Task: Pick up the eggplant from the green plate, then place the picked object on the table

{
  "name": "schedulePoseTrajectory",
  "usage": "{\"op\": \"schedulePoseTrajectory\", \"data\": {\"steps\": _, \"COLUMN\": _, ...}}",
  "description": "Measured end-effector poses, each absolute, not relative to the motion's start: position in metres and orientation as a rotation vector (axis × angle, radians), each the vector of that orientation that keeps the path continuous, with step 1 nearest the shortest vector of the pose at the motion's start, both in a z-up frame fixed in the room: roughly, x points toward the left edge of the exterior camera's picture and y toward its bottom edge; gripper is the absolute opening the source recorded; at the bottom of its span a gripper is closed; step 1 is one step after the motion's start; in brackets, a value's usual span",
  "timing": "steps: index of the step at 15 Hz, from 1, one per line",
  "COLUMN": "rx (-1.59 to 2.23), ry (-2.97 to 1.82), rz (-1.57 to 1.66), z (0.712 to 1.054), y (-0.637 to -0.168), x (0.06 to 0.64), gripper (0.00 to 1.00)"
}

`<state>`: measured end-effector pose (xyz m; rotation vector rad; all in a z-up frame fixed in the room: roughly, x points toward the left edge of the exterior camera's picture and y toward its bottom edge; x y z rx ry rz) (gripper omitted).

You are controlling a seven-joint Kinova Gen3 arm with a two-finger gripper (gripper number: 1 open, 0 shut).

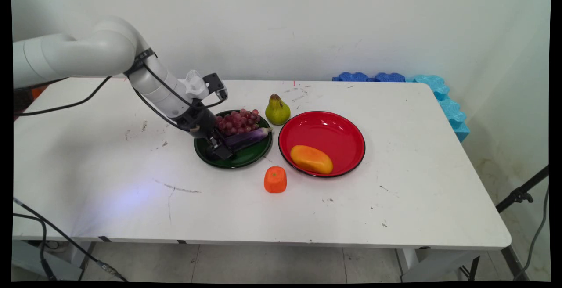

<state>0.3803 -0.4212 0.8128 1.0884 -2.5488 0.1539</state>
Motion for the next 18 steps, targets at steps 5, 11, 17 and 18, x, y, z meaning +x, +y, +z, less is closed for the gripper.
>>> {"op": "schedulePoseTrajectory", "data": {"steps": 5, "rx": 0.991, "ry": -2.571, "rz": 0.176, "z": 0.816, "y": -0.418, "x": 0.383, "gripper": 0.0}}
{"op": "schedulePoseTrajectory", "data": {"steps": 11, "rx": 0.84, "ry": -2.577, "rz": 0.241, "z": 0.857, "y": -0.417, "x": 0.379, "gripper": 0.0}}
{"op": "schedulePoseTrajectory", "data": {"steps": 17, "rx": 0.722, "ry": -2.539, "rz": 0.267, "z": 0.923, "y": -0.403, "x": 0.357, "gripper": 0.0}}
{"op": "schedulePoseTrajectory", "data": {"steps": 18, "rx": 0.707, "ry": -2.534, "rz": 0.266, "z": 0.93, "y": -0.4, "x": 0.353, "gripper": 0.0}}
